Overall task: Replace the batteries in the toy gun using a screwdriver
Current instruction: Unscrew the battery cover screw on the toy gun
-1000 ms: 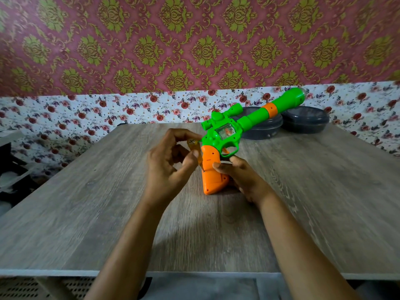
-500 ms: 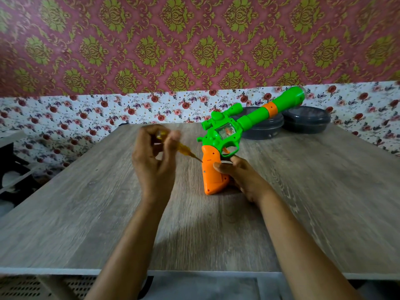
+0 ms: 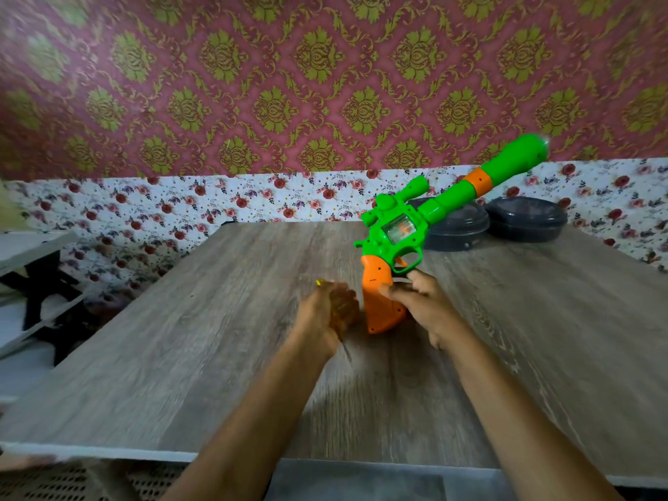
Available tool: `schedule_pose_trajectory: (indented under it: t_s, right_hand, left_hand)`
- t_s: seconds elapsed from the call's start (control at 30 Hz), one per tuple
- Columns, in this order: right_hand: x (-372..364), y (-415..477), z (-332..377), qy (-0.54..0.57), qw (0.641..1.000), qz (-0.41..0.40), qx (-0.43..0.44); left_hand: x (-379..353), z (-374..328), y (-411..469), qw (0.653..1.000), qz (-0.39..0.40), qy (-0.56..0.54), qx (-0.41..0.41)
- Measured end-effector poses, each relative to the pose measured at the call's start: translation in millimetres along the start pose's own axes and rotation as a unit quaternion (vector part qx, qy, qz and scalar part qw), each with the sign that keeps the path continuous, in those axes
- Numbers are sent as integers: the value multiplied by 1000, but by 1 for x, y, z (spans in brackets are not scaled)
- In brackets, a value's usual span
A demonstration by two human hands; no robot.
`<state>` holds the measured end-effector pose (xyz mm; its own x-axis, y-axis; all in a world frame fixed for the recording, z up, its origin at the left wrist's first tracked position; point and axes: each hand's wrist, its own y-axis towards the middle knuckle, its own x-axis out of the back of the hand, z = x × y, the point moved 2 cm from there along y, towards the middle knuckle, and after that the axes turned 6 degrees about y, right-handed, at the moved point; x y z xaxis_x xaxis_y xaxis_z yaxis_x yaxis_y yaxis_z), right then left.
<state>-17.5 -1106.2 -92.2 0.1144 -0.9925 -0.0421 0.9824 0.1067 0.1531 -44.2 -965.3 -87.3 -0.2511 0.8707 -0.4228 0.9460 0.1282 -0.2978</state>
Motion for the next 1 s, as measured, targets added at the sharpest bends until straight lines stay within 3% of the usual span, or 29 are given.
schedule_pose_trajectory:
  t_s: [0.1, 0.2, 0.33, 0.47, 0.53, 0.77, 0.87, 1.0]
  right_hand:
    - [-6, 9, 9, -73, 997, -22, 29]
    - [-14, 19, 23, -221, 971, -49, 77]
    - [-29, 11, 40, -440, 884, -66, 146]
    - [-48, -6, 45, -597, 782, -18, 178]
    - [-53, -10, 48, -624, 754, -4, 206]
    - [-53, -10, 46, -642, 713, 7, 283]
    - [-53, -13, 43, -666, 666, -11, 335]
    - [-54, -12, 45, -659, 662, -47, 353]
  left_hand:
    - [-10, 6, 2, 998, 21, 28, 58]
    - [-22, 9, 6, 997, 39, 7, 65]
    - [-25, 8, 12, 996, 53, -46, 50]
    - [-18, 8, 13, 996, 53, -45, 57]
    - [-15, 7, 14, 996, 52, -52, 57]
    - [-12, 9, 16, 997, 43, -47, 53]
    - [-14, 8, 14, 996, 53, -52, 47]
    - [-12, 7, 12, 996, 53, -61, 40]
